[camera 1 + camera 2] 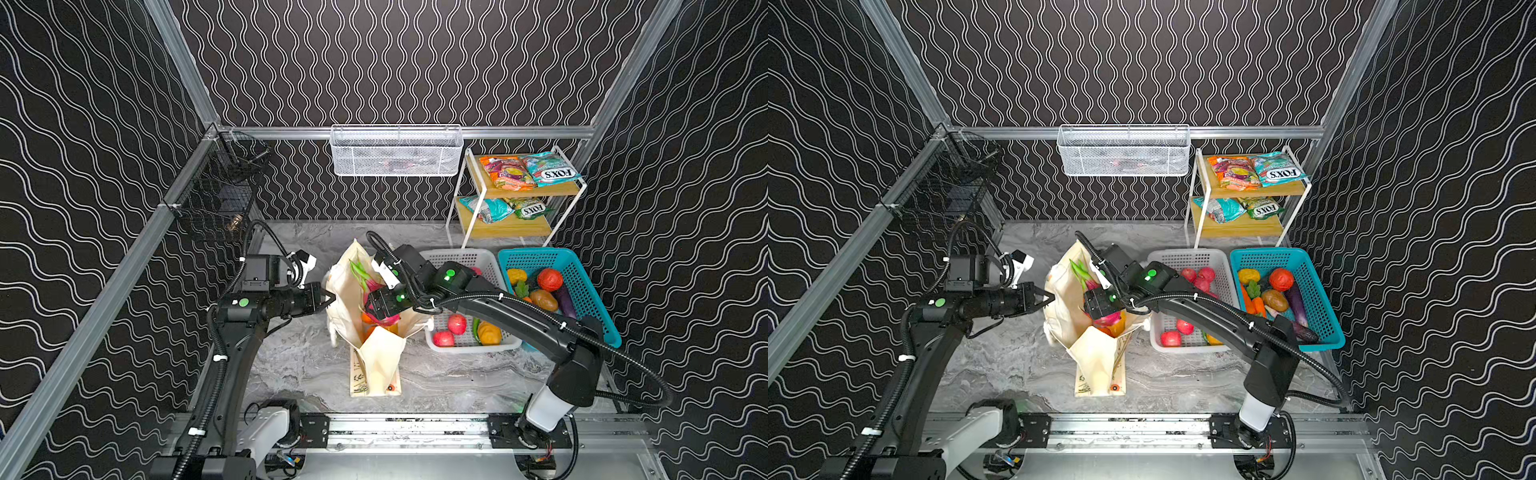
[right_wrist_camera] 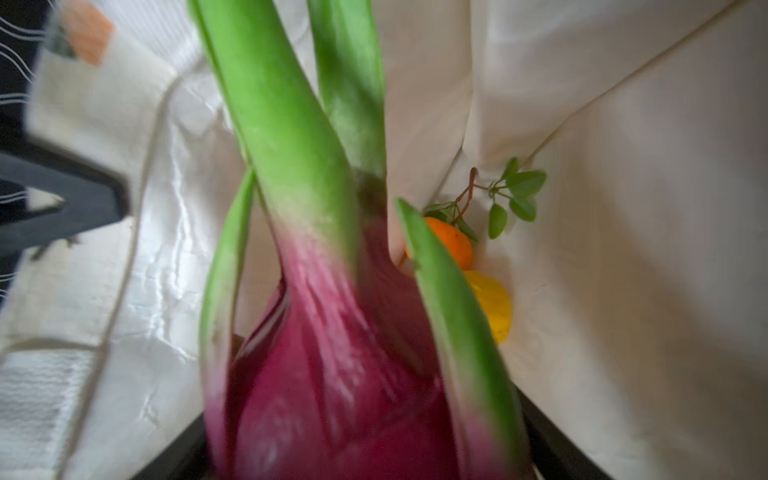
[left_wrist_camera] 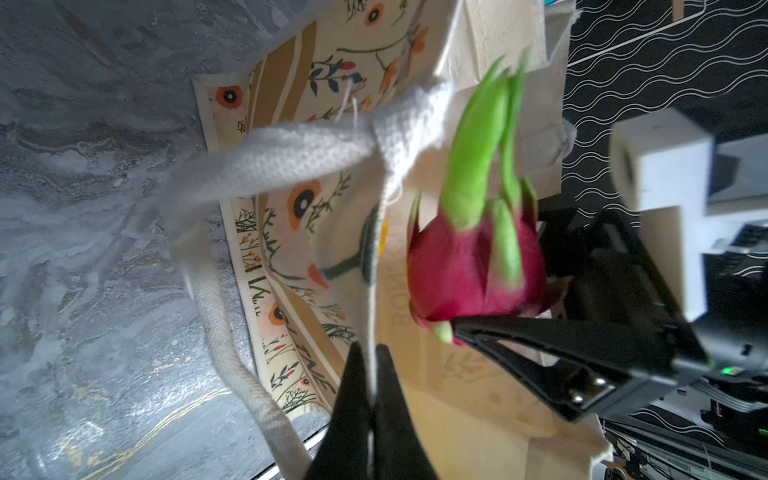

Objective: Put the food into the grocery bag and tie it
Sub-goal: 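Lift the dragon fruit with the right gripper and carry it over the bag, then lower the dragon fruit into the bag and open the right gripper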

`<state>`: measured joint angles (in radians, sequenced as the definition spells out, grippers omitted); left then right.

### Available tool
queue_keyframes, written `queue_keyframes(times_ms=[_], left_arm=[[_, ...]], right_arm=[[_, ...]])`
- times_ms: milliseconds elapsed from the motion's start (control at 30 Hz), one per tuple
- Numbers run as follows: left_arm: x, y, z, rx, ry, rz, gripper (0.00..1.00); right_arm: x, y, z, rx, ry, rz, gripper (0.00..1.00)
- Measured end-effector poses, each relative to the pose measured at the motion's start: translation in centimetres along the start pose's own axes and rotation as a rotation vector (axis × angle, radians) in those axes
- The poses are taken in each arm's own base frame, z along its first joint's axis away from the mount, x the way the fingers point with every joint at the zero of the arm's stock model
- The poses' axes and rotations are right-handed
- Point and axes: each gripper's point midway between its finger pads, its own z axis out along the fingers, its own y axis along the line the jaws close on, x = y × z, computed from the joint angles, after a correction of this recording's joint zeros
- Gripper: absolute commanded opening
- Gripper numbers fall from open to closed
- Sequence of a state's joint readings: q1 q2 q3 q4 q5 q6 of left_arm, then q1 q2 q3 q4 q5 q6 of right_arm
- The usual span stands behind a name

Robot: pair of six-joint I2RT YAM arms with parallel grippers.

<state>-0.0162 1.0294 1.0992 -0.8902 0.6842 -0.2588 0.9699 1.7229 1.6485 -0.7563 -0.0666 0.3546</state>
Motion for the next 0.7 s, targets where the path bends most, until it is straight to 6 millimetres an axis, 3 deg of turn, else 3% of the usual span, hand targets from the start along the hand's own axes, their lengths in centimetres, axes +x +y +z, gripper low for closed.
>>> queue_keyframes(times_ms=[267,700], left_arm=[[0.0,0.0,0.0,-0.002,0.005,-0.003,0.0],[0.0,-0.1,-0.1,-0.002,0.007,-0.004,0.0]], right_arm=[[1.4,0.1,2.6,0.005,0.093,-0.002,0.72],[2.9,-0.4,4.9,0.027,0.173,0.087,0.72]])
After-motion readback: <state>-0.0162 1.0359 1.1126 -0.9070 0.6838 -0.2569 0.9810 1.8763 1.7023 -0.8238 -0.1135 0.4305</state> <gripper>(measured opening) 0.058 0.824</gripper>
